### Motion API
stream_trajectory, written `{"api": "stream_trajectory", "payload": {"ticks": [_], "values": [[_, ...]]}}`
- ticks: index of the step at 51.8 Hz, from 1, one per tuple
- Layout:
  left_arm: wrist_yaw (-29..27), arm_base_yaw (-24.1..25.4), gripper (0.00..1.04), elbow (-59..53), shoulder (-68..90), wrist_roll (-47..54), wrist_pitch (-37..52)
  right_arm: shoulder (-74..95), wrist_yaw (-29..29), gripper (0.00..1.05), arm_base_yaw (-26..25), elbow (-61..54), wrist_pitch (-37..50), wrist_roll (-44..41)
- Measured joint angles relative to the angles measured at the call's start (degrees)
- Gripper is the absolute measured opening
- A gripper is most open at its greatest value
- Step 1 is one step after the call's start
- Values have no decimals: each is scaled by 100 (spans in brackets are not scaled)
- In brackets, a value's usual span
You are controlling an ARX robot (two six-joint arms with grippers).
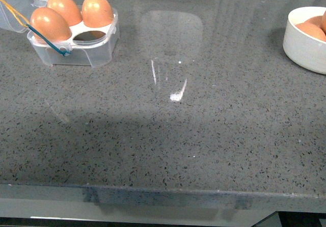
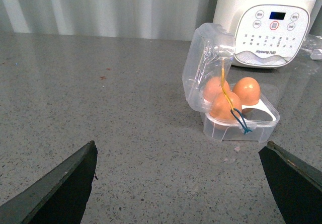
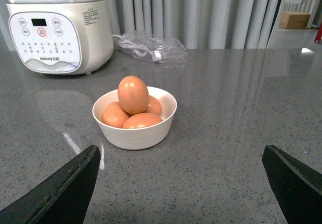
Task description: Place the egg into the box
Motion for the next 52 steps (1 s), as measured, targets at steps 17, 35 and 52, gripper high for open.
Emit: {"api": "stream_trajectory", "payload": {"ticks": [17,35,52], "values": [[0,0,98,0,0,-2,0,0,0,98,0,0,0,0],[0,0,98,0,0,-2,0,0,0,98,0,0,0,0],[0,0,98,0,0,-2,0,0,0,98,0,0,0,0]]}}
